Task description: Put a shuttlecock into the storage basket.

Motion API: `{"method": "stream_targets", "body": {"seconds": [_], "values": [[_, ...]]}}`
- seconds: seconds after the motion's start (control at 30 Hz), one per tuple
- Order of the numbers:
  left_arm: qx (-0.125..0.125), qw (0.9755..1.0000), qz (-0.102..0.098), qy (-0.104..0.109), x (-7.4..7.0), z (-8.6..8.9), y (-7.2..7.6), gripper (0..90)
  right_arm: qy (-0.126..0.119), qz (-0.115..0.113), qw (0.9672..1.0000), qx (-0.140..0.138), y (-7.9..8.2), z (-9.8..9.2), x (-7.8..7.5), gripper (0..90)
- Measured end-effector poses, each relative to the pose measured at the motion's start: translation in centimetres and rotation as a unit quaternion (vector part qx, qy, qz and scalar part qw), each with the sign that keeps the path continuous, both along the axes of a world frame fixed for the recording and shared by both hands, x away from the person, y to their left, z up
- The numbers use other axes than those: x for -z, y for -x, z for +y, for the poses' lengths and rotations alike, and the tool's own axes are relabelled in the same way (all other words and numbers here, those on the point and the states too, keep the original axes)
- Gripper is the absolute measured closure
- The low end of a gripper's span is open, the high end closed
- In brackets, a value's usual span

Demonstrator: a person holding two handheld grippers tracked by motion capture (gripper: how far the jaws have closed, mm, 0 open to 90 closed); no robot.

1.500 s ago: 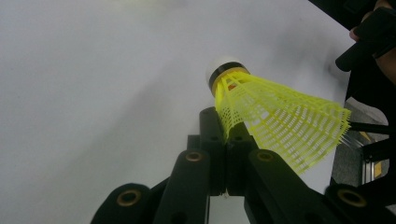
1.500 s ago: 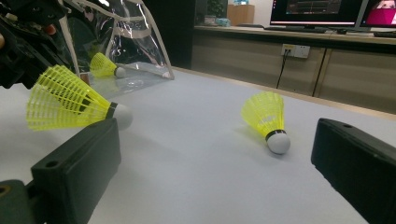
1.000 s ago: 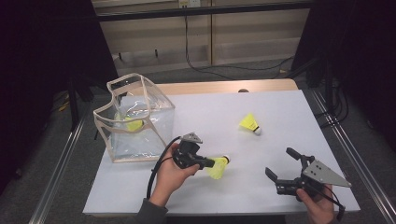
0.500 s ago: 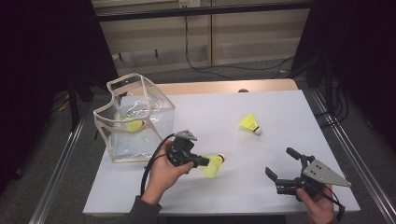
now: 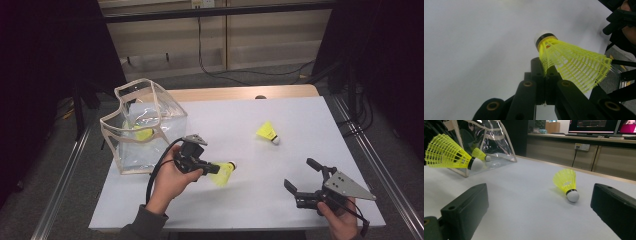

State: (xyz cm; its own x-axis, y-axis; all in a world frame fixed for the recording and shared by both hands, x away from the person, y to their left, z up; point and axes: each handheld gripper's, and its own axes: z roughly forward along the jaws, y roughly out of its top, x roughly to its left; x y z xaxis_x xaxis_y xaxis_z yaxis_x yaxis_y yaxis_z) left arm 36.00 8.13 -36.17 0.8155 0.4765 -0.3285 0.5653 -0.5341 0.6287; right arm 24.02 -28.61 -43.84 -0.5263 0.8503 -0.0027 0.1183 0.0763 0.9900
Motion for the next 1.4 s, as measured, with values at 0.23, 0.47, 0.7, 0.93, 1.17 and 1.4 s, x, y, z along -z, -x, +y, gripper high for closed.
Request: {"method": "stream_targets", "body": {"seconds": [0.23,0.47,0.7,0.93,1.17,1.4], "values": [[-0.001,1.0000,-0.001,-0.003,-0.7,0.1,-0.2,89.3,0.001,-0.001,1.0000,0.000,0.0,0.1,0.0,1.2],[-0.002,1.0000,-0.003,-0.008,-1.3,0.1,-0.5,89.3,0.000,-0.002,1.0000,-0.001,0.0,0.0,0.0,1.2],[-0.007,0.9999,-0.001,-0.012,-2.1,0.2,-0.6,89.3,0.001,-0.002,1.0000,0.000,0.0,0.1,0.0,1.2],[-0.010,0.9998,-0.002,-0.015,-2.8,0.6,-1.0,89.3,0.001,-0.002,1.0000,-0.001,0.0,0.1,0.0,1.2],[-0.014,0.9998,0.002,-0.015,-3.2,0.9,-1.2,89.3,0.001,-0.001,1.0000,-0.001,0.0,0.1,0.0,1.2],[-0.015,0.9997,0.001,-0.020,-3.9,0.9,-1.5,89.3,-0.001,0.000,1.0000,-0.002,-0.1,-0.1,0.0,1.2]]}}
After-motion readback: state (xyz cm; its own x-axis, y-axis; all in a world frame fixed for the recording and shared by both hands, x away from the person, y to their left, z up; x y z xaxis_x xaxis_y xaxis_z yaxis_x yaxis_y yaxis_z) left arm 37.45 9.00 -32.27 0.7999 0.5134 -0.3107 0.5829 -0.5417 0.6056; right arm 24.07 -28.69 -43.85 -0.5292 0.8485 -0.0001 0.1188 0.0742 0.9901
